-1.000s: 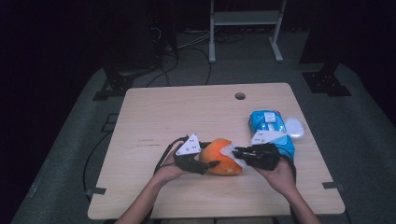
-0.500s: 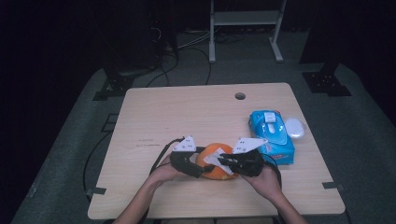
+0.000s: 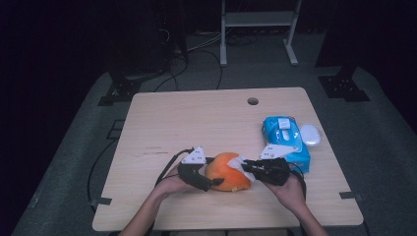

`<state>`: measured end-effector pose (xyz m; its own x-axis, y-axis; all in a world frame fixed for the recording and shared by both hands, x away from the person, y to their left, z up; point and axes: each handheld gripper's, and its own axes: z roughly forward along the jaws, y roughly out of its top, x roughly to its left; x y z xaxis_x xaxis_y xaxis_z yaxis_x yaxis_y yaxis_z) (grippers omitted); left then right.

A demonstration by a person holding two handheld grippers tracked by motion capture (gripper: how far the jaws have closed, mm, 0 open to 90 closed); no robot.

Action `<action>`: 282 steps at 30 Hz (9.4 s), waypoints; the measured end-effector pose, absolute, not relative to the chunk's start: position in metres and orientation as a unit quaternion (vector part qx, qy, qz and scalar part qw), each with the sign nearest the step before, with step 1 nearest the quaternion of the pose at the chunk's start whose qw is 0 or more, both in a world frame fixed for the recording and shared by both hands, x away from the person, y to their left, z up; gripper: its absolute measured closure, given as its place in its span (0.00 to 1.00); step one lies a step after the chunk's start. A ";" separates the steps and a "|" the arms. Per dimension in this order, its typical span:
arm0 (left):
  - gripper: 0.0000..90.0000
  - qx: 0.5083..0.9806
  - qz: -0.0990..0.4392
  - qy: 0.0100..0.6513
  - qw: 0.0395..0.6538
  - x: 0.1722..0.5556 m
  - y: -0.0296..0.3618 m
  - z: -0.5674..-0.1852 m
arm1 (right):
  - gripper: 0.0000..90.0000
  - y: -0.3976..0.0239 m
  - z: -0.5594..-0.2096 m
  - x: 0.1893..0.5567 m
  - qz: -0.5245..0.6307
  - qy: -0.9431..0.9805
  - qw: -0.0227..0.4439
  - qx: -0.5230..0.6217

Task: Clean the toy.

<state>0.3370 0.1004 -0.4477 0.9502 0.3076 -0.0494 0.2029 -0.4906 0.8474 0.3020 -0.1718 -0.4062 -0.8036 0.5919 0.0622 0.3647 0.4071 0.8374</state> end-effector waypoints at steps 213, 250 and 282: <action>0.34 0.871 0.044 0.126 0.472 0.322 0.071 -0.439 | 0.87 -0.157 -0.394 0.325 0.408 0.863 0.102 0.281; 0.03 0.848 -0.079 0.177 0.493 0.330 0.072 -0.439 | 0.87 -0.189 -0.405 0.273 0.452 0.849 0.076 0.265; 0.33 0.855 0.059 0.078 0.509 0.341 0.095 -0.445 | 0.87 -0.158 -0.398 0.296 0.442 0.848 0.136 0.259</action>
